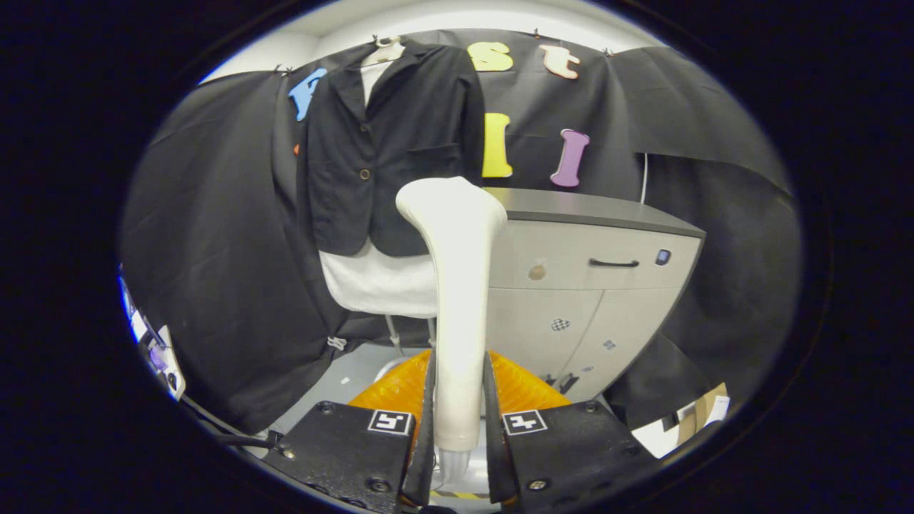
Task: Iron the clothes twice with a garment steamer, once on the left side and once on the right side.
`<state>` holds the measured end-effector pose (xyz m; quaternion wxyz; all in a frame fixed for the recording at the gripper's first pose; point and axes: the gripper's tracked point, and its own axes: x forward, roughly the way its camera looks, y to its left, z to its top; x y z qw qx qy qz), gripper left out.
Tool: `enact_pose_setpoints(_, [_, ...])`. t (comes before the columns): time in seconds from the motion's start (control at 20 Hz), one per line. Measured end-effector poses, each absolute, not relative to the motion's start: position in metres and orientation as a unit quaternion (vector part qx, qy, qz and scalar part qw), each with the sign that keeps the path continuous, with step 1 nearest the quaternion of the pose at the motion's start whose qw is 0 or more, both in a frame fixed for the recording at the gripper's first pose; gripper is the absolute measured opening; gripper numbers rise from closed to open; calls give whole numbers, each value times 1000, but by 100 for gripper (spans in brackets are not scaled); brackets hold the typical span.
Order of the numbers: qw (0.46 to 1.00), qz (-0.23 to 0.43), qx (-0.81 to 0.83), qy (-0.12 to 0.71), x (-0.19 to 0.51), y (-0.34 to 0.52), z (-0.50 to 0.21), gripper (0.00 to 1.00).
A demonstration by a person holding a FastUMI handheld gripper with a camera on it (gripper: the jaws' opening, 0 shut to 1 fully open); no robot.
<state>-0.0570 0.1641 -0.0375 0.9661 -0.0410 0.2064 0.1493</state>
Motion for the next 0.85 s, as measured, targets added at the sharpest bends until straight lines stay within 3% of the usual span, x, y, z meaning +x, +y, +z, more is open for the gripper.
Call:
enact_pose_setpoints(0.4, [962, 147, -36, 227, -86, 38, -40, 33])
enact_pose_setpoints(0.85, [951, 148, -33, 270, -108, -34, -70, 33])
